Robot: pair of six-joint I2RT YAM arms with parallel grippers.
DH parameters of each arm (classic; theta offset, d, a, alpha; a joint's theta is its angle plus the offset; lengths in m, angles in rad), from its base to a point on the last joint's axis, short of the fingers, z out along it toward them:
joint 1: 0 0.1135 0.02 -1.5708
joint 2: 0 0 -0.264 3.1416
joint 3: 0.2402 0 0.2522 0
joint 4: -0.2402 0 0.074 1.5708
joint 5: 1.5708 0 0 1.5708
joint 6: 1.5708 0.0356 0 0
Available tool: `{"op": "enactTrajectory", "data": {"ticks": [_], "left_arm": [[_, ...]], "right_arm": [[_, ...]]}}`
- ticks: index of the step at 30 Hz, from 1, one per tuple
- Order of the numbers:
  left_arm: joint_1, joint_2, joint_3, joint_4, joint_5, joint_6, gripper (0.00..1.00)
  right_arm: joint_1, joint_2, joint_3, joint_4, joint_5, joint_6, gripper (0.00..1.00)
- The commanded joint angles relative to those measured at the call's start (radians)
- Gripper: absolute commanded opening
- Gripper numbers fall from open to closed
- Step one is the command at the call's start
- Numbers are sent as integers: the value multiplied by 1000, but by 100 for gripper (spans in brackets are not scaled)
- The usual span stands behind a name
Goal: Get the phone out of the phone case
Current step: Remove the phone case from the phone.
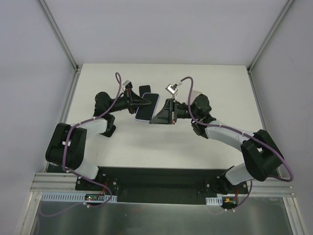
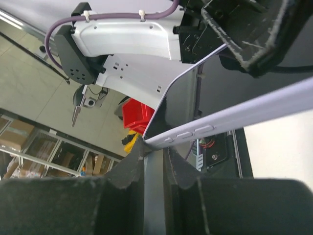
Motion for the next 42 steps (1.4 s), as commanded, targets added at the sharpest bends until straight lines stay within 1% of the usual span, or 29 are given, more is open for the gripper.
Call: {"op": "enactTrajectory", "data": {"ticks": [1,4,6,9,10,12,13,14,15,16,17,18,20,21,22,24,27,29,30,31,34,38,42], "left_arm": [[-26,9,9,-160,-30,58,0],[-26,-5,15,-173,-28,70,0],[-26,-15,15,-171,-27,67,0],[-26,-28,17,-171,-28,68,0],[-25,-31,23,-173,-25,76,0],[-23,-42,29,-183,-27,105,0],[-22,-45,37,-183,-25,120,0],[-14,-45,44,-189,-19,162,0],[-13,-42,64,-189,-7,180,0],[-10,-39,73,-177,22,197,0],[-8,-26,86,-170,42,229,0],[-8,-16,113,-163,70,246,0],[-7,4,121,-151,110,280,0],[-7,12,132,-147,122,294,0],[-7,17,135,-143,140,303,0],[-8,32,140,-111,157,306,0],[-13,35,143,-85,182,315,0],[-17,32,146,-87,202,334,0],[-25,31,150,-85,208,337,0],[-29,29,150,-87,210,341,0],[-45,26,159,-85,222,354,0],[-57,21,163,-87,220,354,0],[-62,17,161,-87,220,354,0]], "right_arm": [[56,-11,93,333,-64,-36,1],[41,-17,61,294,6,-69,2],[30,-41,28,233,36,-104,1],[25,-90,4,86,89,-205,1],[24,-102,1,36,111,-270,1],[24,-144,11,-164,138,-343,1],[24,-162,40,-269,187,-389,1],[22,-181,62,-515,230,-494,1],[22,-217,83,-636,279,-541,2],[22,-236,99,-739,371,-578,7],[21,-274,116,-879,413,-623,15],[18,-294,114,-926,446,-636,27],[-8,-355,94,-997,503,-636,42],[-22,-375,88,-1000,513,-632,53],[-34,-391,82,-1032,529,-624,59],[-85,-418,73,-1060,533,-584,64],[-149,-420,70,-1039,499,-500,65],[-183,-402,71,-967,449,-443,65],[-191,-393,77,-935,427,-390,65],[-194,-380,82,-866,381,-366,65],[-196,-275,137,-813,314,-291,66],[-194,-189,159,-743,280,-222,68],[-176,-142,165,-695,273,-199,67]]}}
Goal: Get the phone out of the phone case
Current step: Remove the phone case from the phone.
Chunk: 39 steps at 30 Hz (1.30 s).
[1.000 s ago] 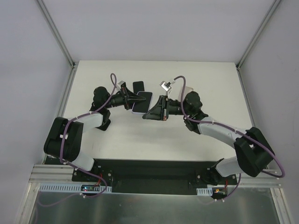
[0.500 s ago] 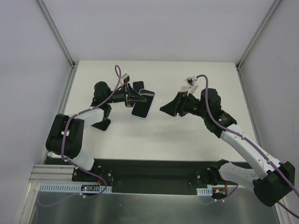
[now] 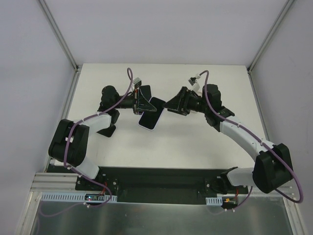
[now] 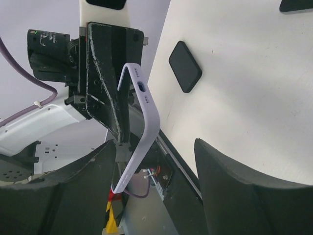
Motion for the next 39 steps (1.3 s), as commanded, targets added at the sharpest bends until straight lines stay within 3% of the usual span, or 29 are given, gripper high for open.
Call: {"op": "enactTrajectory", "data": {"ticks": [1,7,8,13,17,21,23,24,25,28,30,32,35,39], "left_arm": [[-9,-28,43,88,28,22,0],[-28,-20,63,74,39,30,0],[-32,-20,66,75,39,30,0],[-35,-23,70,74,37,28,0],[-35,-33,69,72,39,36,0],[-28,-45,70,54,34,44,0],[6,-46,64,25,25,42,22],[26,-55,54,17,7,33,47],[50,-62,43,6,-1,32,58],[132,-100,-5,-70,-41,51,79],[150,-146,-26,-191,-70,140,84],[146,-186,-32,-416,-142,215,86],[124,-261,-34,-634,-237,304,87],[82,-310,-58,-702,-308,273,93]], "right_arm": [[23,26,51,122,-53,70,66],[37,69,67,199,-86,97,45],[38,78,71,208,-91,112,38],[41,130,61,324,-132,192,32],[40,141,30,390,-120,254,1],[23,117,-34,421,-10,306,1],[9,98,-97,436,45,347,1],[-7,80,-114,449,79,361,1],[-15,71,-131,456,93,375,1],[-54,13,-217,467,176,439,1],[-75,-33,-277,463,263,496,1],[-81,-60,-300,441,330,528,1],[-72,-107,-297,317,456,565,1],[-28,-152,-265,217,617,579,1]]}}
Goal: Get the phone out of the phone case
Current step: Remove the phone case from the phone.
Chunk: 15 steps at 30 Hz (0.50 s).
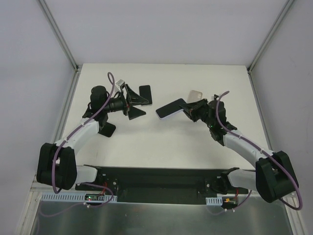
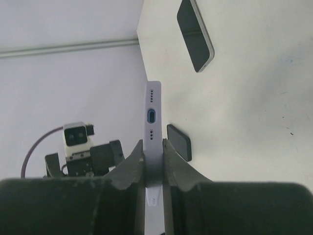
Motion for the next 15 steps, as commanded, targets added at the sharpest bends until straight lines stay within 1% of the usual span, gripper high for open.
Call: {"op": "enactTrajectory", "data": {"ticks": [1,3,5,6,8,9,11,15], "left_arm": [[-54,-55,-31,-171,-115,28,99],[-76,-29,-49,-149,-126,-13,99],[-100,-4,-56,-121,-126,-34,99],[-110,15,-51,-110,-135,-44,99],[-133,35,-28,-110,-147,-46,99],[-143,52,-17,-110,-161,-43,99],[-162,75,12,-116,-172,-40,99],[-177,134,49,-141,-193,-29,99]], "right_arm": [[53,-86,68,-37,212,80,1],[82,-95,75,-72,292,92,1],[103,-96,85,-100,332,132,1],[125,-101,94,-158,367,151,1],[148,-106,117,-218,403,206,1],[169,-107,128,-291,427,232,1],[192,-112,164,-360,447,302,1],[259,-115,272,-610,531,373,1]]}}
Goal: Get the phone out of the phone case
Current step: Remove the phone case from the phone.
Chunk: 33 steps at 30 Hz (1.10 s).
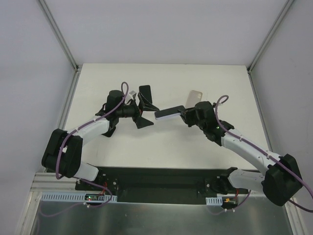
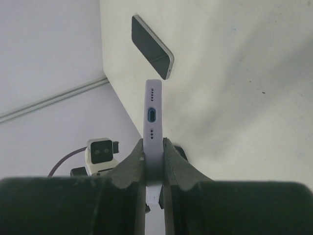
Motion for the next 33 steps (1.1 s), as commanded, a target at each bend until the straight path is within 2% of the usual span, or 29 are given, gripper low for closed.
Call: {"op": "enactTrajectory", "data": {"ticks": [1,5,9,16,18,19,22,23,27,33], "left_arm": [[-20,34,77,-11,-51,2,99],[-38,50,125,-81,-92,31,99],[-45,68,151,-93,-117,7,99],[-51,85,186,-100,-129,-31,97],[-52,91,189,-98,-123,-42,95],[-52,93,189,-84,-107,-50,90],[-52,113,173,-9,-45,-90,86],[-51,119,168,-1,-33,-97,86],[-43,119,128,71,19,-130,86],[-38,111,103,143,52,-182,88]], "right_arm": [[64,-48,169,-225,143,150,1],[110,-28,294,-434,237,221,1],[143,62,459,-699,284,275,1],[183,129,516,-723,300,289,1],[186,132,500,-692,295,281,1],[188,130,490,-680,292,278,1],[186,89,405,-525,304,211,2],[182,74,371,-408,309,166,1],[160,-3,277,-292,308,-12,1],[79,-43,171,-114,156,-37,1]]}}
